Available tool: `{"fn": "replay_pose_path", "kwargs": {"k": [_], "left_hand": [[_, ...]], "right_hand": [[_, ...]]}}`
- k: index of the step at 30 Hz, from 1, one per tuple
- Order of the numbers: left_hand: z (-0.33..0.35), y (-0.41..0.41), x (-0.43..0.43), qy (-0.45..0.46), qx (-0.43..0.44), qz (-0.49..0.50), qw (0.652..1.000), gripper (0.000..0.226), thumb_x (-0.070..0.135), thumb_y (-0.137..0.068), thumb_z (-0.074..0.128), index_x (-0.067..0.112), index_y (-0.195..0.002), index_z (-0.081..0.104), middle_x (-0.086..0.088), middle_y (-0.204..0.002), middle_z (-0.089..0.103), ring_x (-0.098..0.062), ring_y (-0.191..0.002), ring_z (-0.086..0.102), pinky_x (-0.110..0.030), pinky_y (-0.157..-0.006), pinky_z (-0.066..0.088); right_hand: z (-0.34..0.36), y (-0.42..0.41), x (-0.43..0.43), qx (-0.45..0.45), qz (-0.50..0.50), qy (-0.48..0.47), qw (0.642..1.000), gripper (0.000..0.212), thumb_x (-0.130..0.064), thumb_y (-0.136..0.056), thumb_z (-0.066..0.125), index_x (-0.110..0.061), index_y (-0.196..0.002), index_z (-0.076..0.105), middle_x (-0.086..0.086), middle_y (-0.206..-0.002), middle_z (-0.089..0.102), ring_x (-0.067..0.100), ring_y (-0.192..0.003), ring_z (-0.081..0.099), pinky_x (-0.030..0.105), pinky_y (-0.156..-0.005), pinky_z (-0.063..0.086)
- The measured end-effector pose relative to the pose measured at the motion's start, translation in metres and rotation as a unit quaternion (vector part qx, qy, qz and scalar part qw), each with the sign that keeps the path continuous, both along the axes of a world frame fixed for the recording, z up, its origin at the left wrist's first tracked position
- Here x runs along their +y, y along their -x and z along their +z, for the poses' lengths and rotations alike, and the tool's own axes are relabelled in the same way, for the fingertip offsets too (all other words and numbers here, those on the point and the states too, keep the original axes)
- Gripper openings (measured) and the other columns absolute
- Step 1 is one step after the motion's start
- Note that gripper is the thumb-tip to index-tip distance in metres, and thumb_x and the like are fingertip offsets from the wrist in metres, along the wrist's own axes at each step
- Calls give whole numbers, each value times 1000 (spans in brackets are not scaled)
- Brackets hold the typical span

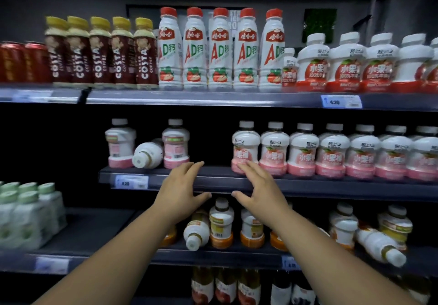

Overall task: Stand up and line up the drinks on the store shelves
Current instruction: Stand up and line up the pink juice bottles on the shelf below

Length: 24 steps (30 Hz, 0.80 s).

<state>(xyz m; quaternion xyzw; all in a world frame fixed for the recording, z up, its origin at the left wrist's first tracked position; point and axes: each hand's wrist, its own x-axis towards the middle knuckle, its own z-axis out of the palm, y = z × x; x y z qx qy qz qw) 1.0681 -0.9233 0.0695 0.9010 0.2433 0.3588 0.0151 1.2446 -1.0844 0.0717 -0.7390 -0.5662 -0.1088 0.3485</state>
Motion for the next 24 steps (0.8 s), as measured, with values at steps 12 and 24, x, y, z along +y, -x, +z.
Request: {"fn": "replay_pose_path", "kwargs": {"k": [12,24], "left_hand": [[21,72,95,-103,-19,62,993,72,41,-68,78,21,-132,53,-12,-133,53,-35,-120,51,-44,-99,46],[20,69,164,-182,-120,-70,973,36,5,-68,72,18,-100,63,-8,-114,65,-33,-89,59,-35,-81,44]], "right_hand": [[28,70,131,-14,54,-41,998,84,-34,-86,73,-32,-155,26,-7,-158,29,15,-145,25,25,-118,21],[43,91,211,34,-96,-2,995,100,-48,-88,68,-37,-157,-5,17,-154,17,40,-117,55,38,-92,47]]}}
